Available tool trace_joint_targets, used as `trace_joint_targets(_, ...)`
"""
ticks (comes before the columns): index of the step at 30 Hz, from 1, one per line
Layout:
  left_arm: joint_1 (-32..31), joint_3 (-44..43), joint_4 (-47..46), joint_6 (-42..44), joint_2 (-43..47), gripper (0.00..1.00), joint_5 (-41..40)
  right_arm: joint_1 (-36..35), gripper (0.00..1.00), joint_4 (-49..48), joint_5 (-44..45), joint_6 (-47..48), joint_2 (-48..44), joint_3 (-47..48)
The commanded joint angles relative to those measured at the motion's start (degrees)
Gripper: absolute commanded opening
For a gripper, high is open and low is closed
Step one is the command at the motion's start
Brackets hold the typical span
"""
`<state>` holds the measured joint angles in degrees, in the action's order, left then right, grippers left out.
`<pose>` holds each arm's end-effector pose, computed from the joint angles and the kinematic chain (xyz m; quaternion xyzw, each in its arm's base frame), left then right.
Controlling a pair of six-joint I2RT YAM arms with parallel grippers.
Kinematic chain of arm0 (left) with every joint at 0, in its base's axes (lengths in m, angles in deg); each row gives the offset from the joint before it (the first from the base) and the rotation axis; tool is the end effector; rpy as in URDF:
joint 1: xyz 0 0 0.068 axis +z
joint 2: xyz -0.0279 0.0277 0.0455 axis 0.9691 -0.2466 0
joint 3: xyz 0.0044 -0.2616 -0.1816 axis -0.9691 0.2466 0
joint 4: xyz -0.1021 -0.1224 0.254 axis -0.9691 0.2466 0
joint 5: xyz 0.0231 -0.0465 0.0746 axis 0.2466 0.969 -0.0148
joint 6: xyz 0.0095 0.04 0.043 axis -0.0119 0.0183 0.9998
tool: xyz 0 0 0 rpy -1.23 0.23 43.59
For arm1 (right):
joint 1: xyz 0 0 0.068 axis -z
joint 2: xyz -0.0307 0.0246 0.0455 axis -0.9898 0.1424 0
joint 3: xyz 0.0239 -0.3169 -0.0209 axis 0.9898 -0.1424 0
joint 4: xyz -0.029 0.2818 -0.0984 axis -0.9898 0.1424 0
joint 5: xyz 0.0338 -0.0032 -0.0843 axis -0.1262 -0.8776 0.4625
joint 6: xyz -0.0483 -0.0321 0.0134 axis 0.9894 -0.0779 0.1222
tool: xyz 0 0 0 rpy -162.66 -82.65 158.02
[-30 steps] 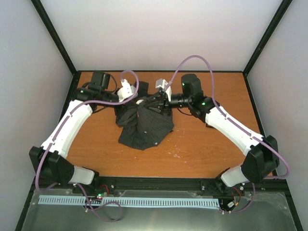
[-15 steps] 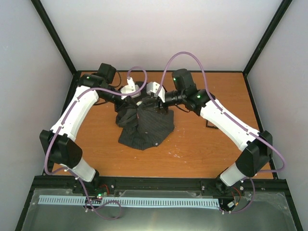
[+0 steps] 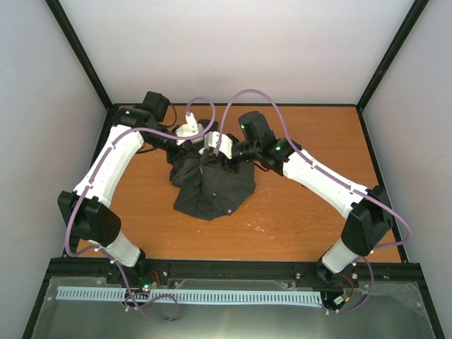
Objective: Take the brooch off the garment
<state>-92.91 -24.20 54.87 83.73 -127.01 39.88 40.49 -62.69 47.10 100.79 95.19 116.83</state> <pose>0.3224 -0.1285 0.4079 0.5744 0.7293 -0.2610 0.2647 0.2919 0.2900 0.3741 -0.6376 0.5639 0.2837 0.4416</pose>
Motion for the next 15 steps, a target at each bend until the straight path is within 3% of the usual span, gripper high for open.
trace_joint_targets(1,-0.56,-0.89,1.19,0.33,0.67,0.01,2.86,-0.43,0.39,-4.76,9.60,-5.74,-0.07,-1.97)
trace_joint_targets(4,-0.56,0.75,-2.57,-3.40,0.96,0.01,0.44,-0.47,0.48,-8.22,13.31,-15.38,-2.46,-6.69)
trace_joint_targets(10,-0.56,4.31,-7.28,-7.36,1.31,0.06,1.59,-0.63,0.51,-21.91,10.10,-31.02,-4.64,-15.98)
trace_joint_targets(15,-0.56,3.92,-6.94,-8.35,0.80,0.22,6.57,-0.74,0.40,-20.83,12.83,-34.03,0.86,-13.48)
